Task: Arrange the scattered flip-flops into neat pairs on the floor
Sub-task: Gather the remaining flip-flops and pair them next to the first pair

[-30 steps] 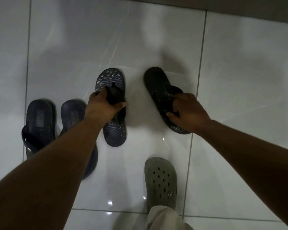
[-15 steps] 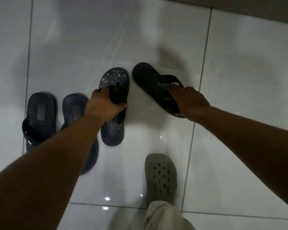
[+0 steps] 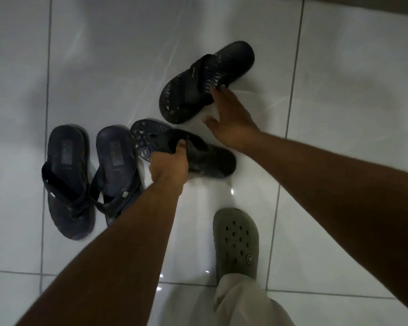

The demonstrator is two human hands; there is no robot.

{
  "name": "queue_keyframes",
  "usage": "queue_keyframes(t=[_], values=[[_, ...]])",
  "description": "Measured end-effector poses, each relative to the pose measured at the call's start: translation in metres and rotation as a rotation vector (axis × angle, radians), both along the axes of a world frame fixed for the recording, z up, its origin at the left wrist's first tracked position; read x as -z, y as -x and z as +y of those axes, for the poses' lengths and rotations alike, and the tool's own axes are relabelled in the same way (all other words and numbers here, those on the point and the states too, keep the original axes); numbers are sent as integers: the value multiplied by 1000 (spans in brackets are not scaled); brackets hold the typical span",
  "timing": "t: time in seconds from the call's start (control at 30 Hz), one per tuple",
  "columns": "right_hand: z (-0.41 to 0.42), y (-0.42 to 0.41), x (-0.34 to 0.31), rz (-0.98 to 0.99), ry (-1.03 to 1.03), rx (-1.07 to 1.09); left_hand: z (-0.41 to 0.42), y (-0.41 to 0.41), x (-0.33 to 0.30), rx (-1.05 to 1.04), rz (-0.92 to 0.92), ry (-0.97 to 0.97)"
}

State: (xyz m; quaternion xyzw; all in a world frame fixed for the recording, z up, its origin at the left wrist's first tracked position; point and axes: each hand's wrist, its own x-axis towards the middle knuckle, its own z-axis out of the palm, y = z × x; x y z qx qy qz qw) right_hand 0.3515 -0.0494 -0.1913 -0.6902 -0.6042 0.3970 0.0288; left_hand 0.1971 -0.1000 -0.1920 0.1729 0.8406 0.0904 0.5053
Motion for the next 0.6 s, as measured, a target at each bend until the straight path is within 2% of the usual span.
queue_keyframes(t=[0.07,0.13,0.2,0.27,0.33,0.37,0.43,0.53,0.6], values=[[-32,0,1,-94,-60,-79,1,-8,-4,-23,-77,93],[-57,-6,6,-207,-74,-182,4,-14,-13,-15,-287,251],[-67,-11,11,-259,-70,-177,10,-10,-15,185,-334,308],[-69,-13,12,-271,-77,-138,24,1,-15,546,-53,118],[-69,-10,12,-297,-59,-121,43,15,-17,896,344,-252],[-69,-6,12,-333,-41,-123,58,20,-19,1012,468,-439],[-66,5,7,-434,-12,-160,88,25,-25,1249,513,-647],[-64,16,7,-470,47,-177,121,9,-18,1862,510,-630],[-66,17,8,-416,-23,-193,134,-8,-6,2091,530,-505]])
